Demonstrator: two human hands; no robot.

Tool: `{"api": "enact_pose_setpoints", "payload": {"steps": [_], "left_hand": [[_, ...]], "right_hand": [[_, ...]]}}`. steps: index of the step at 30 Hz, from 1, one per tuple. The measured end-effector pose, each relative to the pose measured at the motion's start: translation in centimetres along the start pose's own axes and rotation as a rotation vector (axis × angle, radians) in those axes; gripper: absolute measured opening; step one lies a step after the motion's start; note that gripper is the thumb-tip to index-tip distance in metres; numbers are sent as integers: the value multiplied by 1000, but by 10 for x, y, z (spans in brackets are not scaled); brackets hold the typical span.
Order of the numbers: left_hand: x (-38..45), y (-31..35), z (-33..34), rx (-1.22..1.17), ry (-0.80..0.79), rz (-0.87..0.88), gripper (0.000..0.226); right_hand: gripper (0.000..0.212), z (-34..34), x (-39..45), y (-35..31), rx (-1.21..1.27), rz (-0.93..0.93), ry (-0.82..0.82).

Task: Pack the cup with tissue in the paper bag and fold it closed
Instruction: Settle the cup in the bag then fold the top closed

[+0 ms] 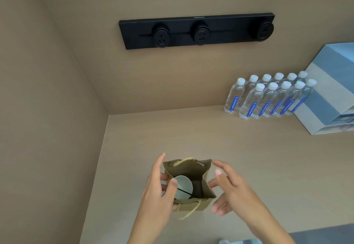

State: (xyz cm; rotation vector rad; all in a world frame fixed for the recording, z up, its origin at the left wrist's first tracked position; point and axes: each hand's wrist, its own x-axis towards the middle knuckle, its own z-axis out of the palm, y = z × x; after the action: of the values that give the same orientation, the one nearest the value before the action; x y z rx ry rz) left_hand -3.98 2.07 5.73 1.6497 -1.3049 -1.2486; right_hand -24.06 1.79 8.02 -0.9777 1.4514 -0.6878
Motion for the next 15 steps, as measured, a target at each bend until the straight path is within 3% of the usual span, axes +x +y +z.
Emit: {"api": "enact_pose_setpoints", "payload": {"steps": [6,10,12,15], "left_hand": [[6,-8,6,-189,13,-111,28],[12,-20,13,-409,125,-242,33],[13,-25,15,-421,164,-244,30],[14,-38,16,-250,234,-189,24]], "right_hand": [[30,14,11,2,146,8,77],[41,17,26,8,205,32,104],[35,18,31,14,172,-18,102],[11,17,37,27,28,-104,122]]}}
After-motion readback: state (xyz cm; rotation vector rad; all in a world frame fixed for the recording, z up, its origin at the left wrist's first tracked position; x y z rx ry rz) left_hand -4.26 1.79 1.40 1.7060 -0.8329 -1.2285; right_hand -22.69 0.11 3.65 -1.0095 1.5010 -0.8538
